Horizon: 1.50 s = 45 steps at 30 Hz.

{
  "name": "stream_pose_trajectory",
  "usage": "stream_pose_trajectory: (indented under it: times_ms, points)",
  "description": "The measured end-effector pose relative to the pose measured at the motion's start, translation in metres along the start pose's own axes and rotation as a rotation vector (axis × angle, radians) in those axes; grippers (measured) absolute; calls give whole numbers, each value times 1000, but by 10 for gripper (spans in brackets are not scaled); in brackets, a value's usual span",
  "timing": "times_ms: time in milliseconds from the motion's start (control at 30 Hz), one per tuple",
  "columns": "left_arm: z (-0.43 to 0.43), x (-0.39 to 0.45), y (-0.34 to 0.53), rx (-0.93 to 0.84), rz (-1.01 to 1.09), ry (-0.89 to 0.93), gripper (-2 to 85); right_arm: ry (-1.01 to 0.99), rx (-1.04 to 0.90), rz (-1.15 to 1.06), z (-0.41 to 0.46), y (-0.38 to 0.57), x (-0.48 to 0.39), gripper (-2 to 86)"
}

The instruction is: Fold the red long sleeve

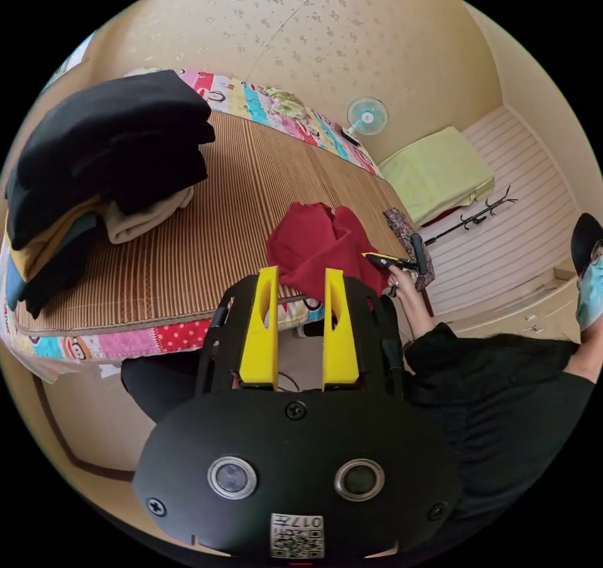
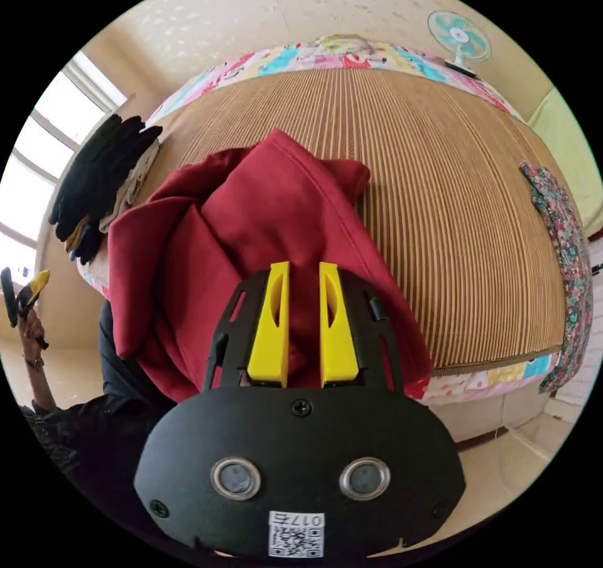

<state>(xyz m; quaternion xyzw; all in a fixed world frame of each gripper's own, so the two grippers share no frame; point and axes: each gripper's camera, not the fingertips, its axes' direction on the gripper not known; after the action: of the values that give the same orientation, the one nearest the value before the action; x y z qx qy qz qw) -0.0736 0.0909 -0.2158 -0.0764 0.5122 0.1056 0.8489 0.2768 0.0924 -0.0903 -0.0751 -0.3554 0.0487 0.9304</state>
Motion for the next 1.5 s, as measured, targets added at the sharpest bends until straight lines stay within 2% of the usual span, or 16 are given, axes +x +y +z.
stream_pose_trajectory:
  times_ms: [133, 200, 300, 333, 367, 433, 500, 533, 600, 700, 800, 900, 1067, 1167, 1300, 1500]
  points:
    - [54, -18, -39, -67, -54, 15, 125, -13, 133, 79, -63, 52, 0, 18]
    - [91, -33, -50, -123, -127, -88, 132, 29, 286, 149, -109, 99, 1, 10]
    - [132, -57, -43, -248, -256, -172, 136, 19, 279, 228, -127, 143, 14, 7]
    - [128, -57, -39, -213, -269, -213, 136, 21, 274, 246, -128, 151, 16, 7]
    - [124, -56, -33, -193, -267, -238, 86, 17, 261, 272, -127, 163, 22, 7]
    - [132, -59, -26, -257, -227, -11, 28, -12, 219, 284, -122, 175, 28, 8]
    - [105, -70, -12, -108, -230, 387, -1, -25, 199, 280, -117, 180, 30, 9]
    - [90, -72, -10, -32, -213, 473, -3, -31, 201, 275, -117, 180, 29, 9]
    - [6, -58, -7, 268, 78, 734, -7, -89, 239, 196, -123, 171, 19, 12]
    - [-81, -20, -7, 359, 479, 929, -7, -188, 376, -18, -138, 158, -14, 20]
    - [-142, 11, -2, 404, 781, 1068, -5, -326, 411, -214, -139, 141, -56, 36]
    - [-174, 14, -11, 443, 861, 1258, -3, -449, 464, -347, -141, 138, -95, 60]
    - [-204, 58, -11, 343, 1012, 1523, -1, -761, 588, -336, -138, 161, -99, 81]
    - [-214, 80, -2, 278, 1104, 1658, -1, -799, 566, -360, -131, 180, -105, 96]
    - [-220, 79, 12, 334, 1049, 1896, -1, -759, 501, -430, -124, 200, -126, 130]
    - [-216, 69, 30, 416, 939, 1883, -1, -861, 472, -612, -113, 217, -184, 185]
